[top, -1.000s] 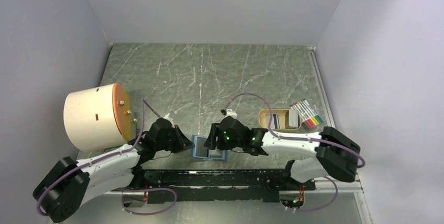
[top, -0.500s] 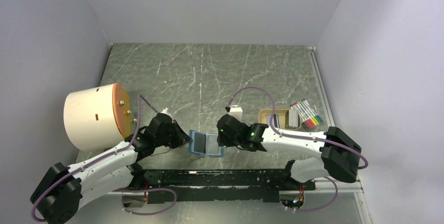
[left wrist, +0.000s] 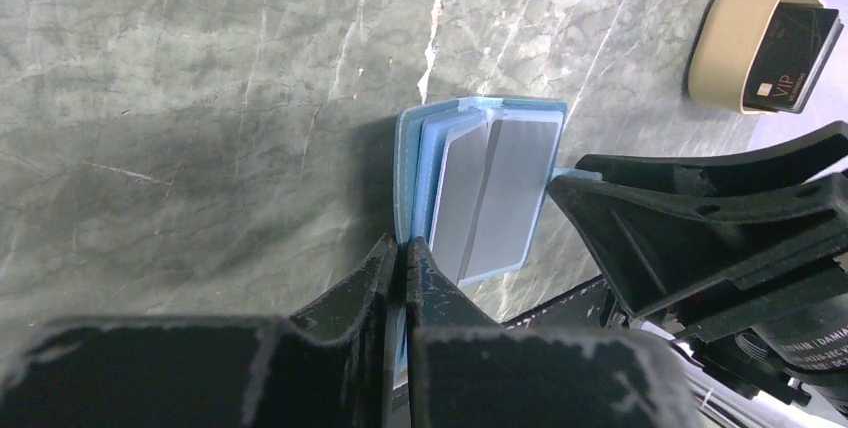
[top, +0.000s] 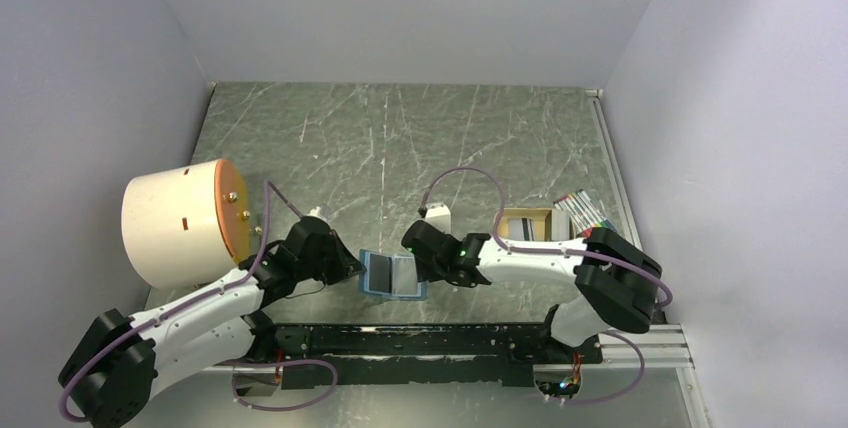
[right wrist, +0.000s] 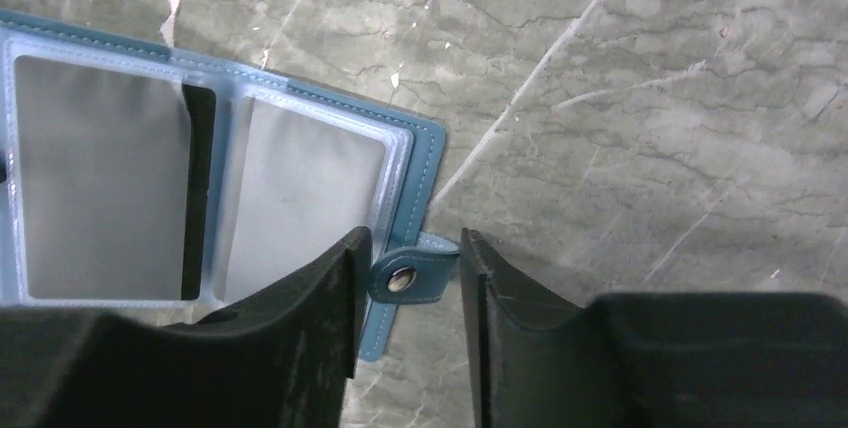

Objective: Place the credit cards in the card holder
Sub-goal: Close the card holder at the center of the board.

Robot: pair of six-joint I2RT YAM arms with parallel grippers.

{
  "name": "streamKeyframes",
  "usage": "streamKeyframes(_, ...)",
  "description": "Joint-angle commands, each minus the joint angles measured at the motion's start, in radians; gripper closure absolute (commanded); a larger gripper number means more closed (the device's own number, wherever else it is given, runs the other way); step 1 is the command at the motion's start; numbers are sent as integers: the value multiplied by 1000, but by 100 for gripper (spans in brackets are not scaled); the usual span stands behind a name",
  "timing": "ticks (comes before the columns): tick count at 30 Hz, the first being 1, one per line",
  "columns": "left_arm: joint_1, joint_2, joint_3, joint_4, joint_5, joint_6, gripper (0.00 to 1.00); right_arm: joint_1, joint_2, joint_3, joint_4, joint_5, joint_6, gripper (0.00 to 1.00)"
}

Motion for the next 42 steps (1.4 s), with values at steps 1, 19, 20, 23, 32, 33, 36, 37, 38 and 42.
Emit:
streamKeyframes(1,-9,-4,44,6,-10,20,91,-2,3,30,-27,57,-14,66)
streamKeyframes(19,-112,315,56,642,351,55,60,-36,-118,-185,274,-2,14,100)
streamKeyframes(20,-112,344,57,661,359,53,60,-40,-126,-196,290,-10,6,100)
streamKeyframes(23,-113,382,73,645,344,63,62,-68,-150,-214,316,-42,-14,100)
streamKeyframes(32,-106,366,204,290,140,161,57,-125,-176,-239,342,-100,-56,100)
streamKeyframes(33,-105,375,212,272,130,163,58,-130,-178,-245,350,-109,-56,100)
streamKeyframes(36,-101,426,250,194,101,168,78,-134,-182,-252,359,-129,-57,100)
streamKeyframes(37,-101,443,259,172,93,169,81,-133,-184,-250,354,-133,-61,100)
streamKeyframes(38,-102,456,264,160,88,173,82,-133,-184,-246,345,-135,-64,100)
streamKeyframes(42,-101,491,278,172,85,188,82,-134,-196,-245,340,-147,-70,99)
